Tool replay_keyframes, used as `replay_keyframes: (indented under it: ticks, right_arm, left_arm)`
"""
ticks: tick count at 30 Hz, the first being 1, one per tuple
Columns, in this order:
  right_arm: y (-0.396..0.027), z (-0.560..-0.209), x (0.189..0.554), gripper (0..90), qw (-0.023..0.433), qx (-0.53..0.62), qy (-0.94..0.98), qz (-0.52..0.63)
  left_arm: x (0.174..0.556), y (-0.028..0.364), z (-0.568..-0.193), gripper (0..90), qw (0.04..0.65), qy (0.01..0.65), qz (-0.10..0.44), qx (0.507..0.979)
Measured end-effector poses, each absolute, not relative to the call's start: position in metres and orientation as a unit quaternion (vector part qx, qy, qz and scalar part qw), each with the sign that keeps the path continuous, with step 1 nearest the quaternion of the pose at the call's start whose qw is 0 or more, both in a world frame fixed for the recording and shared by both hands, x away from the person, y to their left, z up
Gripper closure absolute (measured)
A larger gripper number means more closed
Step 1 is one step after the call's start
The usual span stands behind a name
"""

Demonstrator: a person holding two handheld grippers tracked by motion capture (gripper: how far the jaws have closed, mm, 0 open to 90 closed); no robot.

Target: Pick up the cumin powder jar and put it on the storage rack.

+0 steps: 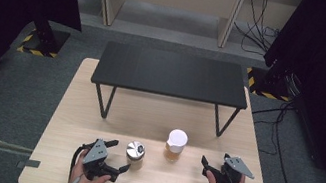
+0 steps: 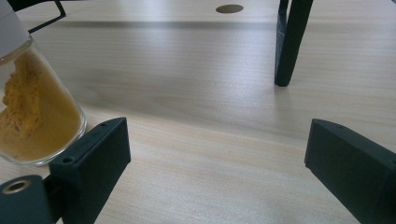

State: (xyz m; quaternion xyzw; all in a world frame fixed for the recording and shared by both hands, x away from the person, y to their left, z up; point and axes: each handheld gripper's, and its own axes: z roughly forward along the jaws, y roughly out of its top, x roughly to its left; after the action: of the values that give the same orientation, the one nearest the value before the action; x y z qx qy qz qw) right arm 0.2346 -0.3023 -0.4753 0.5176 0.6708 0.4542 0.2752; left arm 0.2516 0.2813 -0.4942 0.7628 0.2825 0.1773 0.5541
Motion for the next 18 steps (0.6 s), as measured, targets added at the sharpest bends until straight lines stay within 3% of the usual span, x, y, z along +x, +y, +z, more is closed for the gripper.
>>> replay_keyframes:
  ticks: [18]
  right_arm:
    - [-0.301, -0.475, 0.234, 7.0, 0.275, 0.515, 0.673, 0.454]
  left_arm:
    - [0.254, 0.251, -0.491, 3.1, 0.542, 0.283, 0.18, 0.771]
